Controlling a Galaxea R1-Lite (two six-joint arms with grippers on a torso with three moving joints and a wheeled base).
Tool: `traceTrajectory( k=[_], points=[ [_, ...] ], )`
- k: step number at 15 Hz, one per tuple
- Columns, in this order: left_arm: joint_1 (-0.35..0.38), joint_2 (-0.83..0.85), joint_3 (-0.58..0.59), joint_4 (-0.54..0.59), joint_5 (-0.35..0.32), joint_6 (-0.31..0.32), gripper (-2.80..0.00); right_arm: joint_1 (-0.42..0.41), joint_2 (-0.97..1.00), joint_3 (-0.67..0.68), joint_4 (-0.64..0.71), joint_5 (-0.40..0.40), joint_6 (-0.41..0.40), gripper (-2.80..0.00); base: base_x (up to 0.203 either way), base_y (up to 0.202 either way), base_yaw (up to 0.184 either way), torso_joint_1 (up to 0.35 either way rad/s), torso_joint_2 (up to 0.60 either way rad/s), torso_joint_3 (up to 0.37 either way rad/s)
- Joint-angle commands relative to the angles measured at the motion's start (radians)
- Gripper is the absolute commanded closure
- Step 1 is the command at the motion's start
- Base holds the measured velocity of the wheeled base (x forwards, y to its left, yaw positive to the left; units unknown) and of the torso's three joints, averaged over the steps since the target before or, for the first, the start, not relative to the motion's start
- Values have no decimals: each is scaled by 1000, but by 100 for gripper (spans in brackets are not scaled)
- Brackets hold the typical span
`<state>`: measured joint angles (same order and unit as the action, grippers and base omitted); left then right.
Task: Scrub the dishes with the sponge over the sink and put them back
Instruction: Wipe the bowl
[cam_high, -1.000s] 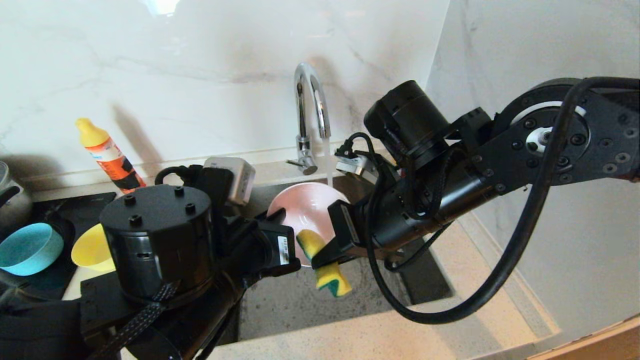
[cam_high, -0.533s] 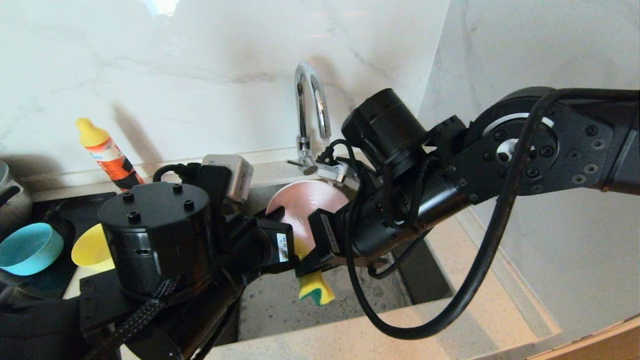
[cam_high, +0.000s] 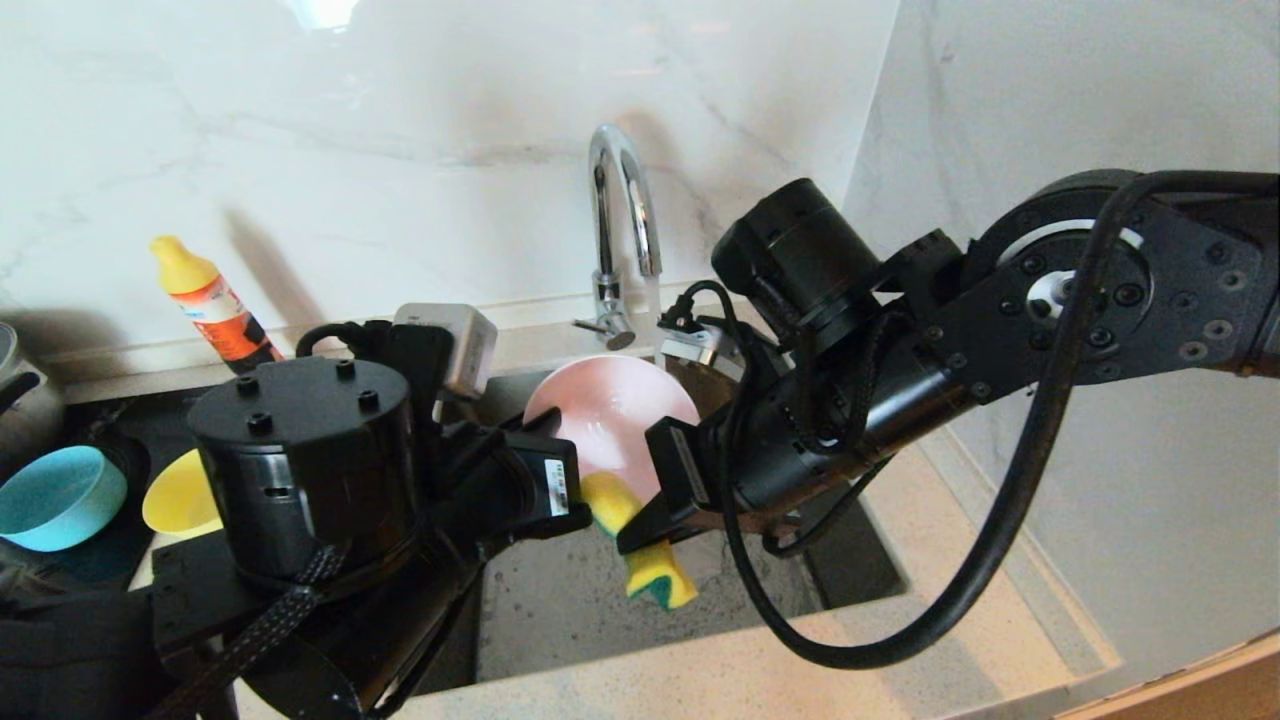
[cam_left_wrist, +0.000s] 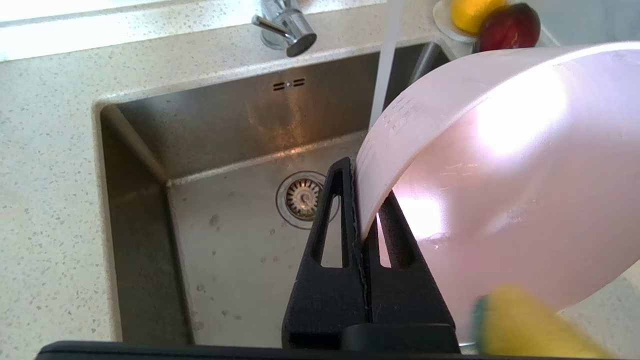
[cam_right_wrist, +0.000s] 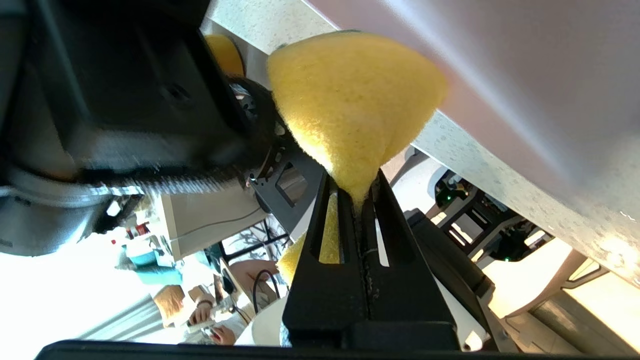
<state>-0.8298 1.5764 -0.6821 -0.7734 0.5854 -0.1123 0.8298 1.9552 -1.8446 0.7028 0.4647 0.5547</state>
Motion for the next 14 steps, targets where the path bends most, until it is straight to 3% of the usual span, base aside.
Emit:
traceTrajectory(
  k=[1, 9, 14],
  points=[
    [3, -4, 1, -3, 4, -1, 0, -11, -38, 25, 4, 3, 4, 0, 0, 0, 0, 0, 0, 0],
    [5, -6, 12, -3, 2, -1, 0, -69, -84, 37, 4, 3, -16, 0, 0, 0, 0, 0, 0, 0],
    [5, -1, 34, -7, 1, -1, 0, -74, -87, -24, 3, 3, -18, 0, 0, 0, 0, 0, 0, 0]
  ],
)
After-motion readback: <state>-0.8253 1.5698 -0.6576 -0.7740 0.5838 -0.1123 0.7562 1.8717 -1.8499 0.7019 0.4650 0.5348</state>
